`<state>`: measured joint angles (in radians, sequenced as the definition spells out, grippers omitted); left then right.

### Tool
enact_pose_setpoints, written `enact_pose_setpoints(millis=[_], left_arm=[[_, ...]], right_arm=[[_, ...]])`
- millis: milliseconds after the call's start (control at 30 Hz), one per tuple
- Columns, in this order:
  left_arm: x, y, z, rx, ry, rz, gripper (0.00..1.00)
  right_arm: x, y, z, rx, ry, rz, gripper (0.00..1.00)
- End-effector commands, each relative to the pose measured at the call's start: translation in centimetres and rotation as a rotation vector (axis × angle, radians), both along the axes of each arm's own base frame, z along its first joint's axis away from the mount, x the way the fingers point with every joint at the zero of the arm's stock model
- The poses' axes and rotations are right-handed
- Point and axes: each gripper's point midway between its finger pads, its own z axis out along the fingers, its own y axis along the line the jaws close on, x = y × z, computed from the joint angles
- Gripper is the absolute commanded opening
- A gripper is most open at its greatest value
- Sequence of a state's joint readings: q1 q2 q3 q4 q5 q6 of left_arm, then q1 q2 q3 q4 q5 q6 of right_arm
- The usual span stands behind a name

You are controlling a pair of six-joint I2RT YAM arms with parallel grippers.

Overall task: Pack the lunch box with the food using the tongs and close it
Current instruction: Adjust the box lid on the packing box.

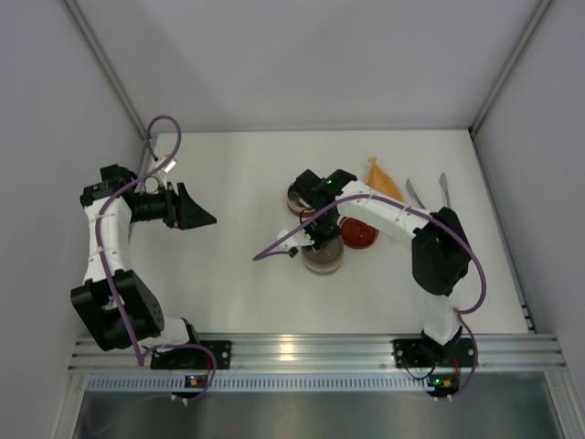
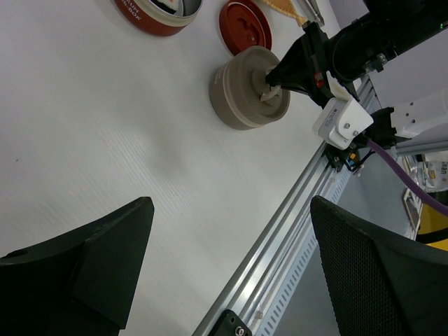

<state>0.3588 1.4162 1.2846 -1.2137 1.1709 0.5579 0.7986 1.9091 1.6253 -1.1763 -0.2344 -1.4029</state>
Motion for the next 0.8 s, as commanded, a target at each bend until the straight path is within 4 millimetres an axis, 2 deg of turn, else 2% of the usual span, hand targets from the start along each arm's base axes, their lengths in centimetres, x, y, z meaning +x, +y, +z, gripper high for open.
enact_pose_setpoints(millis=[0,333,600,733,767], left_arm=[[-0.1,-0.28,0.35,-0.033,-0.029,-0.021,0.98],[0.17,-0.24,0.14,-0.044,-0.018,-0.019,0.98],[0.21,-0.24,0.09,-0.05,-0.009,-0.017,0.99],[0.1,-0.25,0.02,-0.047,-0.007,-0.019,0.98],[0.05,-0.26,0.09,-0.043,-0.012,-0.019,0.98]], right_arm=[[-0.69,0.98,0.85,0.017,0.008,0.028,0.0],[-1.16,0.48,0.49,0.03,-0.003,0.022,0.0],[-1.18,0.8,0.19,0.037,0.005,0.016,0.0],[-1.11,1.29,0.11,0.04,0.035,-0.051,0.0],[-1.06,1.47,-0.01,0.042,0.047,-0.13,0.0]])
